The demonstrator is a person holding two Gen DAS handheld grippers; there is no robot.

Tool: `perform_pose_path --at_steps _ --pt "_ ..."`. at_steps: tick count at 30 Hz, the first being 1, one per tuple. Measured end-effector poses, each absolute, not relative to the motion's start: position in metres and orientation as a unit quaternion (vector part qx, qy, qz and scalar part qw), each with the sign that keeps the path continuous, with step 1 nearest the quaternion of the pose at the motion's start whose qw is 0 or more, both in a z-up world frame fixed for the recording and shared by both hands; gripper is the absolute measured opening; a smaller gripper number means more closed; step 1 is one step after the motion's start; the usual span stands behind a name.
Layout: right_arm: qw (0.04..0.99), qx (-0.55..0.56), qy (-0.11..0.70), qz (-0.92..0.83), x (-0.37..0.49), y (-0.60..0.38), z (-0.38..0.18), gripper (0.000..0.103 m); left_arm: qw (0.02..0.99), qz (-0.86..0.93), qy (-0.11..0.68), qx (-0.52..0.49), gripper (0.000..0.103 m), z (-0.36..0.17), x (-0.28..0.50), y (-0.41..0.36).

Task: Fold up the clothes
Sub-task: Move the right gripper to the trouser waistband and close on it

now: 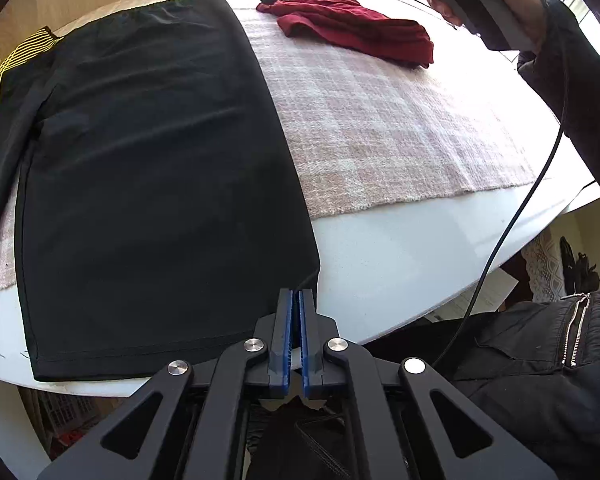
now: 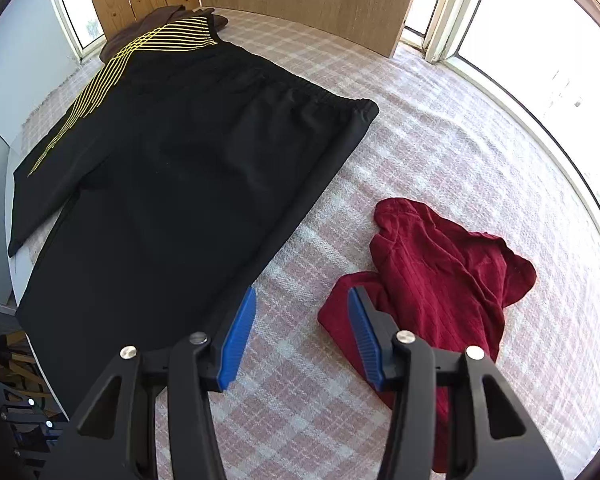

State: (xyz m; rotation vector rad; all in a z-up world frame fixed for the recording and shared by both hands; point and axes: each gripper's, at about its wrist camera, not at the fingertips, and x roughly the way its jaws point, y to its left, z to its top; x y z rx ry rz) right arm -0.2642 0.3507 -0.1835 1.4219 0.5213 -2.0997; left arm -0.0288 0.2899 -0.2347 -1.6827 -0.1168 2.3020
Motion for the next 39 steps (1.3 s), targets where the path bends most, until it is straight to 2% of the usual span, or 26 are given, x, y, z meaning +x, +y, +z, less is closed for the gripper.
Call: perform_pose_path --at_steps 6,13,18,27,33,35,36,37,39 --pt "0.272 0.544 0.135 -0.782 -0.298 0.360 -0.178 0.048 0.132 0.810 -0.103 -0.563 0.003 -0.216 -0.026 0.253" --pt "0.218 0.536 0.122 -0.806 -0.370 0.349 -0.177 0.048 0.118 0.816 -0.100 -0.557 0.003 -0.213 -0.041 0.246" --pt "0.191 0.554 0.125 -0.801 -0.414 0.326 -0.201 0.048 0.111 0.818 -0.100 -0.556 0.003 -0.212 -0.043 0.240" --pt "0.185 0.587 0.098 -0.782 -0.441 0.303 -0.227 0.048 0.119 0.817 -0.099 -0.555 0.003 -0.210 -0.046 0.234" --pt "0.194 0.594 0.055 -0.779 -0.451 0.308 -0.226 0.047 0.119 0.818 -0.108 -0.552 0.003 -0.208 -0.046 0.226" --pt "0.195 0.595 0.044 -0.778 -0.454 0.312 -0.222 0.041 0.119 0.819 -0.108 -0.551 0.003 -0.208 -0.047 0.225" --pt "0.199 0.602 0.036 -0.773 -0.457 0.313 -0.223 0.021 0.119 0.819 -0.108 -0.551 0.003 -0.208 -0.047 0.224" --pt "0.203 0.610 0.027 -0.766 -0.459 0.314 -0.225 0.010 0.119 0.819 -0.109 -0.551 0.003 -0.208 -0.047 0.223" --pt "0.207 0.626 0.016 -0.752 -0.463 0.313 -0.230 0.010 0.119 0.819 -0.111 -0.550 0.003 -0.208 -0.048 0.223"
